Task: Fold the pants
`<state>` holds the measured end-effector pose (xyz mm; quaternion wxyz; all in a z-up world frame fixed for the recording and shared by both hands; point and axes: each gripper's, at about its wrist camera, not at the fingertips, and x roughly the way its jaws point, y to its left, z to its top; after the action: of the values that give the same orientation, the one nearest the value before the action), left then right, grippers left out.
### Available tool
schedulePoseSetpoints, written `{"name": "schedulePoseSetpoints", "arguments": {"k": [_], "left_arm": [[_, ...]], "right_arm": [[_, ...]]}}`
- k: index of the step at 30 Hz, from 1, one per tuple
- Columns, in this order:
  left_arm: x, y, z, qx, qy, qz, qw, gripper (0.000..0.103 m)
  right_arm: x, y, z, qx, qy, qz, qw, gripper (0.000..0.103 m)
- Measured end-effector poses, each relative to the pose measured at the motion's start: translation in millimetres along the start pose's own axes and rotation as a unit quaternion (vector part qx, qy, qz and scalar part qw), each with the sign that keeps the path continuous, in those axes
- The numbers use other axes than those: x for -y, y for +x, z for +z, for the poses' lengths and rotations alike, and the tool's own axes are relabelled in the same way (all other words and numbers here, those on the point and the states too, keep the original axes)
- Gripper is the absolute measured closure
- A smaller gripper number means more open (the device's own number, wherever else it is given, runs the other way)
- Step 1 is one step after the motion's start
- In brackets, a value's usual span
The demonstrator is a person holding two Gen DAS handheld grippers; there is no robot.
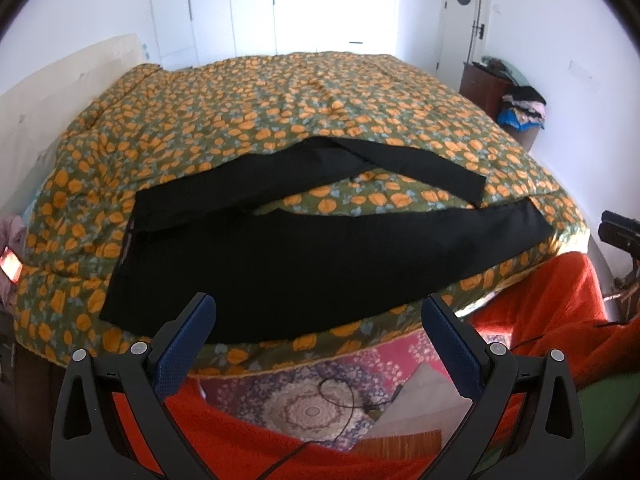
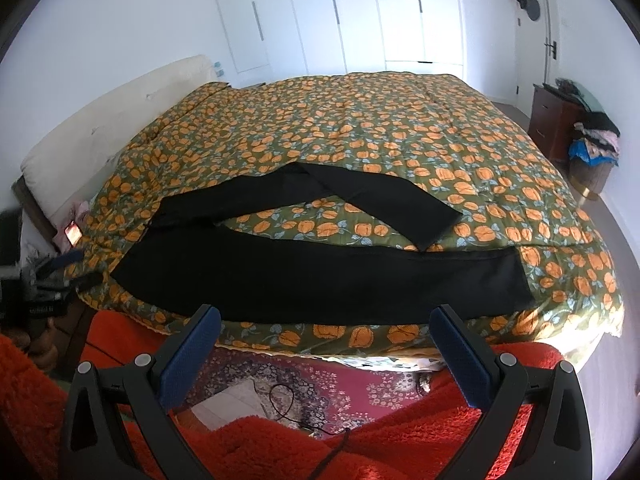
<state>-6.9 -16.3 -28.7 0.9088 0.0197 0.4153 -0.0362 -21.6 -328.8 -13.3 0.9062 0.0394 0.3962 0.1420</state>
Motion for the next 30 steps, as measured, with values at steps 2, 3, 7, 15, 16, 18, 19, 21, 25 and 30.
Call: {"name": "schedulePoseSetpoints", "arguments": {"k": [2, 3, 7, 15, 16, 18, 19, 21, 25, 30], "left_arm": [[-1, 0, 2, 0.004, -0.004, 0.000, 1.0000, 0.000], [-1, -1, 4, 0.008, -0.004, 0.001, 1.0000, 0.000], [0, 5, 13, 0.013, -0.003, 0.008, 0.9999, 0.000], [9, 12, 24, 0.027, 0.015, 0.014, 0.9994, 0.000], [9, 12, 25, 0.028, 0.016, 0.014, 0.9994, 0.000], [9, 15, 27, 0.027, 0.015, 0.014, 0.9994, 0.000], [9, 15, 29, 0.027, 0.013, 0.014, 0.9995, 0.000], [6, 17, 31, 0.026, 0.008, 0.015, 0.9995, 0.000], [0, 21, 32, 0.020, -0.010, 0.015, 0.9996, 0.000], [-7, 23, 28, 0.013, -0.024, 0.025, 0.9993, 0.000]], "right_arm": [[1, 3, 2, -0.001, 0.009, 0.004, 1.000, 0.000], [-1, 5, 3, -0.001, 0.010, 0.007, 1.000, 0.000], [-11, 12, 6, 0.003, -0.002, 0.011, 1.000, 0.000], [-27, 24, 14, 0.006, -0.040, 0.026, 0.999, 0.000], [-28, 25, 15, 0.006, -0.044, 0.028, 0.999, 0.000], [-33, 29, 16, 0.008, -0.054, 0.034, 0.998, 0.000], [-35, 31, 17, 0.008, -0.057, 0.035, 0.998, 0.000], [-39, 36, 19, 0.012, -0.069, 0.041, 0.997, 0.000], [-34, 57, 29, 0.039, -0.128, 0.021, 0.991, 0.000], [24, 151, 43, -0.009, -0.251, -0.078, 0.965, 0.002]]}}
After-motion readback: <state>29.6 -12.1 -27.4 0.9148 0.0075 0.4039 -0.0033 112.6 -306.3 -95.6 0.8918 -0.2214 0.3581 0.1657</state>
